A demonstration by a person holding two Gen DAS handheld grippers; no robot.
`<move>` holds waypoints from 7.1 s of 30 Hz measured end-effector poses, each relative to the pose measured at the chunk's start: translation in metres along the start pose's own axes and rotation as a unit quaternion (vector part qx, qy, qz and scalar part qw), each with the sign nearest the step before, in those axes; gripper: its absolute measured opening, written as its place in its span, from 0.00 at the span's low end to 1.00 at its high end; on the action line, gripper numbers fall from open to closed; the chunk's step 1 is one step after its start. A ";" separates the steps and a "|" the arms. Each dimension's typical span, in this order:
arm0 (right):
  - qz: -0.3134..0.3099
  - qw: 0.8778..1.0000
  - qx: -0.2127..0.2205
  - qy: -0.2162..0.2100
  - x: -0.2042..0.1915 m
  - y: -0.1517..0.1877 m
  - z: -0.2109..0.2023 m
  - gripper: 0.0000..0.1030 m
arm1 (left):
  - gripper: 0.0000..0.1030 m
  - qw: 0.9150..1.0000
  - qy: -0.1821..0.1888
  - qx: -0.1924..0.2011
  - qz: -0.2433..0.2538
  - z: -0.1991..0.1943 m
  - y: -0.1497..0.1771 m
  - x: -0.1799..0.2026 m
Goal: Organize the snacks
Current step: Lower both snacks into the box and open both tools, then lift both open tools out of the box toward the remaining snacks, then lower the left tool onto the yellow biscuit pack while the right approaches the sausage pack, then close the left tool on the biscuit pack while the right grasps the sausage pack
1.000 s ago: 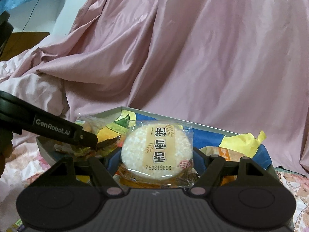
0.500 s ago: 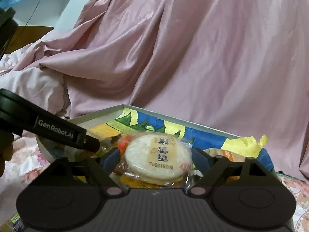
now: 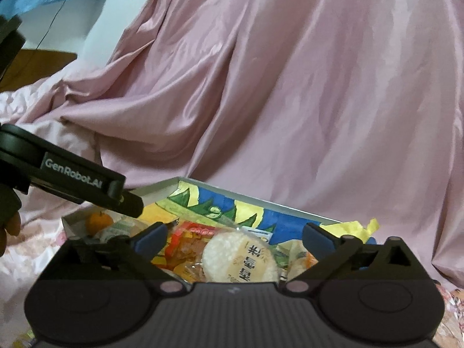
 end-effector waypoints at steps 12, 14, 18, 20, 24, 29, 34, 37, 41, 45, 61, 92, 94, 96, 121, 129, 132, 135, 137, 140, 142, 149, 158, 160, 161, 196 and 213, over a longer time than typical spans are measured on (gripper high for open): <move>0.048 0.998 0.030 0.030 0.009 -0.011 -0.057 1.00 | 0.99 0.999 -0.012 0.034 -0.022 -0.052 0.002 -0.022; 0.054 0.997 0.036 0.036 0.008 -0.013 -0.068 1.00 | 0.99 0.999 -0.012 0.036 -0.025 -0.061 0.004 -0.025; 0.066 0.996 0.047 0.045 0.005 -0.014 -0.093 1.00 | 0.99 0.999 -0.015 0.043 -0.026 -0.078 0.011 -0.033; 0.071 0.995 0.049 0.047 0.003 -0.014 -0.103 1.00 | 0.99 0.999 -0.015 0.045 -0.026 -0.087 0.016 -0.037; 0.080 0.994 0.052 0.051 -0.007 -0.010 -0.126 1.00 | 0.99 0.999 -0.017 0.042 -0.028 -0.105 0.029 -0.048; 0.089 0.993 0.044 0.056 -0.025 0.001 -0.151 1.00 | 0.99 0.999 -0.021 0.037 -0.024 -0.124 0.049 -0.060; 0.090 0.994 0.029 0.056 -0.044 0.012 -0.171 1.00 | 0.99 0.999 -0.015 0.021 -0.026 -0.142 0.073 -0.071; 0.087 0.994 0.017 0.059 -0.057 0.020 -0.181 1.00 | 0.99 0.999 -0.014 0.011 -0.026 -0.149 0.087 -0.078; 0.087 0.994 -0.003 0.061 -0.072 0.035 -0.190 1.00 | 0.99 1.000 -0.017 -0.001 -0.019 -0.159 0.107 -0.086; 0.096 0.993 -0.026 0.064 -0.085 0.051 -0.199 1.00 | 0.99 1.000 -0.013 -0.006 -0.018 -0.168 0.126 -0.094; 0.103 0.989 -0.092 0.056 -0.128 0.088 -0.195 1.00 | 0.99 0.997 -0.034 -0.062 -0.007 -0.162 0.163 -0.123; 0.082 0.983 -0.165 0.021 -0.127 0.119 -0.116 1.00 | 0.99 0.994 -0.076 -0.034 0.069 -0.101 0.156 -0.116; 0.073 0.982 -0.175 0.015 -0.127 0.121 -0.105 1.00 | 0.99 0.994 -0.078 -0.027 0.066 -0.093 0.150 -0.114; 0.066 0.982 -0.177 0.015 -0.126 0.121 -0.096 1.00 | 0.99 0.995 -0.077 -0.026 0.056 -0.085 0.144 -0.113; 0.084 0.971 -0.222 0.023 -0.116 0.131 0.021 1.00 | 0.99 0.997 -0.061 -0.039 0.019 -0.050 0.143 -0.123; 0.032 0.976 -0.212 0.035 -0.101 0.131 0.003 1.00 | 0.99 0.999 -0.025 -0.045 0.019 -0.041 0.148 -0.105; 0.031 0.977 -0.206 0.039 -0.093 0.131 -0.006 1.00 | 0.99 0.999 -0.009 -0.043 0.024 -0.034 0.146 -0.093; 0.034 0.979 -0.196 0.038 -0.094 0.130 -0.014 1.00 | 0.99 0.998 0.006 -0.050 0.027 -0.025 0.146 -0.083; 0.033 0.981 -0.190 0.026 -0.099 0.128 -0.020 1.00 | 0.99 0.998 0.019 -0.055 0.030 -0.020 0.146 -0.077; 0.028 0.982 -0.187 0.010 -0.108 0.125 -0.024 1.00 | 0.99 0.997 0.026 -0.065 0.044 -0.013 0.148 -0.071; 0.026 0.981 -0.194 0.005 -0.115 0.127 -0.021 1.00 | 0.99 0.996 0.021 -0.068 0.050 -0.011 0.148 -0.072; 0.036 0.979 -0.201 0.027 -0.118 0.136 -0.012 0.91 | 0.99 0.995 0.022 -0.071 0.062 -0.008 0.153 -0.069; 0.045 0.980 -0.190 -0.033 -0.110 0.140 -0.028 0.65 | 0.99 0.992 0.023 -0.053 0.109 -0.014 0.159 -0.052; 0.040 0.980 -0.189 -0.041 -0.106 0.140 -0.039 0.64 | 0.99 0.991 0.024 -0.047 0.122 -0.015 0.161 -0.046; 0.039 0.980 -0.190 -0.041 -0.102 0.142 -0.044 0.64 | 0.99 0.990 0.023 -0.044 0.131 -0.016 0.162 -0.043; 0.057 0.977 -0.192 -0.074 -0.111 0.147 -0.066 0.67 | 0.57 0.983 0.018 -0.083 0.164 -0.046 0.192 -0.034; 0.064 0.980 -0.181 -0.058 -0.111 0.154 -0.062 0.64 | 0.49 0.983 0.015 -0.068 0.171 -0.042 0.191 -0.033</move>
Point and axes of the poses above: each gripper's, at about its wrist camera, not at the fingertips, and z roughly the way its jaws point, x to its right, y to its underside, the point moved 8 cm from there along z, roughly the way its jaws point, and after that the axes turned 10 degrees about -y, right-handed, at the moved point
